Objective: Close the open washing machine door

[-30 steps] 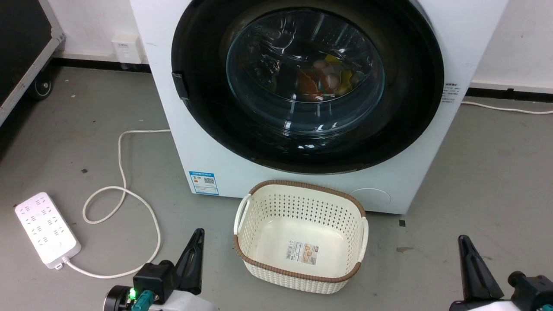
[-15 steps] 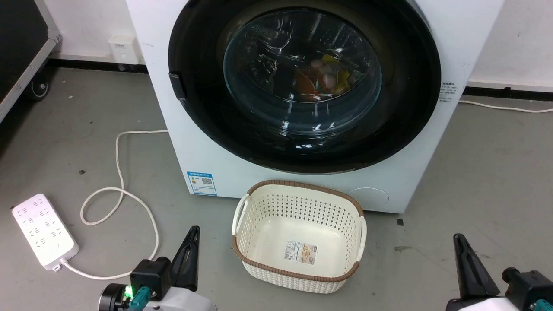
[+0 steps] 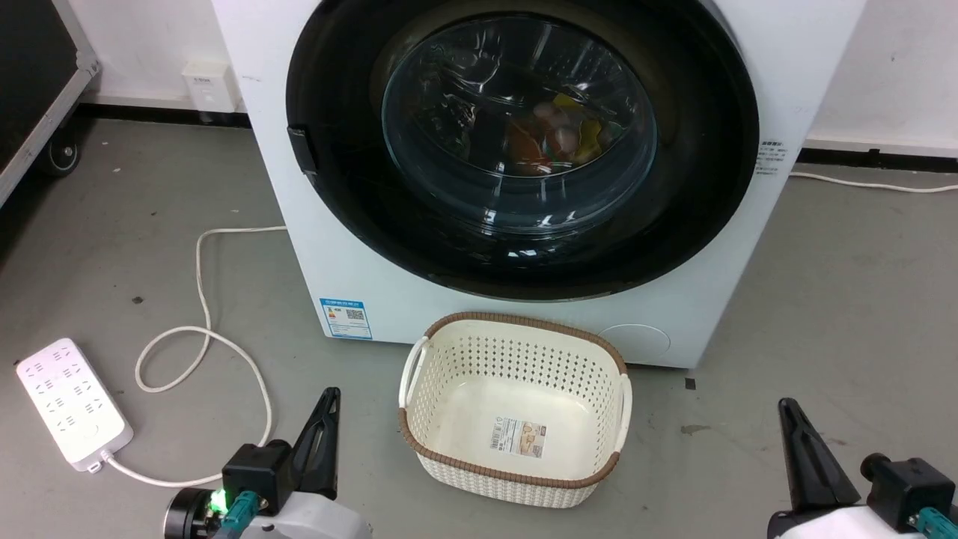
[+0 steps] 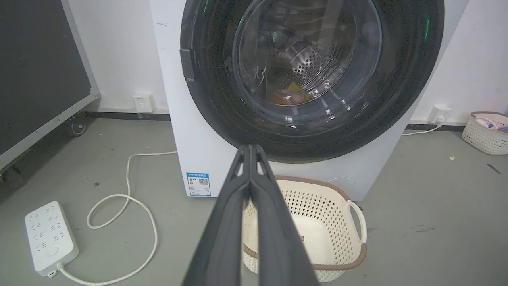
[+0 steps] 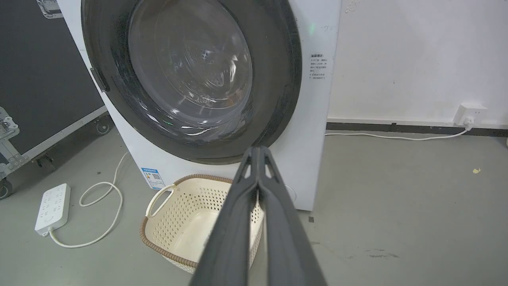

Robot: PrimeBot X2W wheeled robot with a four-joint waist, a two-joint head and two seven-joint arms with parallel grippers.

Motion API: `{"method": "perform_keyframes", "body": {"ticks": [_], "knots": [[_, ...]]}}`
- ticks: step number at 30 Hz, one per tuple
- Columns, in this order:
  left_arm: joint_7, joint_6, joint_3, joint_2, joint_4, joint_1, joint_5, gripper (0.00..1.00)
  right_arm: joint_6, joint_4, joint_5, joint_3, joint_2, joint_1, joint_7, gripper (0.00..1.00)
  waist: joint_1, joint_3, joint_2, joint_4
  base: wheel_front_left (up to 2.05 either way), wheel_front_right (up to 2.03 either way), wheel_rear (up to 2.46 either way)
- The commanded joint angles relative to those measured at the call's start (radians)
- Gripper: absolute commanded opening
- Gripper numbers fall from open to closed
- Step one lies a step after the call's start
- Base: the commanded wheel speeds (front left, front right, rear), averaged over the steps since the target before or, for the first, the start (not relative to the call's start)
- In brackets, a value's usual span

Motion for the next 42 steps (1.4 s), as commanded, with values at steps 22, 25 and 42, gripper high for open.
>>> {"method": "perform_keyframes", "body": {"ticks": [22,25,42], "knots": [[0.049,0.021,0.025,0.001,-0.042,0.003,0.032,0.00,0.000,-0.022,-0.044,0.018,0.004,-0.031,0.049,0.00,0.0000,0.001,0.0000,-0.011,0.00,0.00,0.00],[0.055,0.023,0.028,0.001,-0.047,0.003,0.035,0.00,0.000,-0.024,-0.049,0.020,0.004,-0.033,0.055,0.00,0.0000,0.001,0.0000,-0.013,0.00,0.00,0.00],[0.090,0.035,0.044,0.001,-0.075,0.004,0.055,0.00,-0.001,-0.036,-0.076,0.031,0.005,-0.047,0.090,0.00,0.0000,0.002,0.0000,-0.021,0.00,0.00,0.00]]}}
